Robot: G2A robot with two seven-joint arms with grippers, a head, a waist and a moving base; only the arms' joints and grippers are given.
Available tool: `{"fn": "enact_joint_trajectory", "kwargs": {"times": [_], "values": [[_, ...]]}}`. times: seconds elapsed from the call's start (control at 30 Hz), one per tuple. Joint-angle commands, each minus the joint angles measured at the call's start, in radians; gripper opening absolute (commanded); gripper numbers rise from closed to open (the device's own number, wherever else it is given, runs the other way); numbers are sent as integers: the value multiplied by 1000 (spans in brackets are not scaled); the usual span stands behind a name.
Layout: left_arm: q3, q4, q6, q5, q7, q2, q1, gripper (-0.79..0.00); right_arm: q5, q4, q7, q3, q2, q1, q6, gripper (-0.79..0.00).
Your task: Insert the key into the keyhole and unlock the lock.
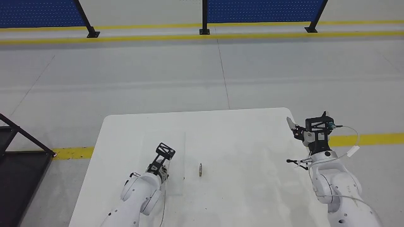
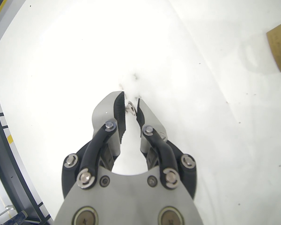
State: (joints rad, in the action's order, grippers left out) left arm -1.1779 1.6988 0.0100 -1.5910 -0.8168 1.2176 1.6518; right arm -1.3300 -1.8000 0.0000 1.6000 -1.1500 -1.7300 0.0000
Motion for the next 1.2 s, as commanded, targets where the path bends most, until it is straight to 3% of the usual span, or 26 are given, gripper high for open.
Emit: {"fn": "enact_joint_trajectory", "kwargs": {"times": [0.0, 0.4, 0.57, 0.67, 0.87, 1.03, 1.17], "values": [[-5, 1, -3, 3, 2, 0, 2, -763, 0, 0, 0, 0, 0, 0, 0, 0], [-38, 82, 1, -19, 24, -6, 59, -785, 0, 0, 0, 0, 0, 0, 0, 0], [-79, 175, -16, -6, 119, -14, 133, -785, 0, 0, 0, 0, 0, 0, 0, 0], [-119, 233, -61, 15, 290, -22, 193, -785, 0, 0, 0, 0, 0, 0, 0, 0], [-242, 208, -304, 145, 723, -46, 283, -785, 0, 0, 0, 0, 0, 0, 0, 0], [-331, 124, -516, 241, 1023, -61, 274, -785, -61, -17, 15, -26, -2, -21, 19, 0], [-384, 46, -637, 285, 1157, -70, 245, -785, -181, -88, 19, -126, -9, -92, 51, 0]]}}
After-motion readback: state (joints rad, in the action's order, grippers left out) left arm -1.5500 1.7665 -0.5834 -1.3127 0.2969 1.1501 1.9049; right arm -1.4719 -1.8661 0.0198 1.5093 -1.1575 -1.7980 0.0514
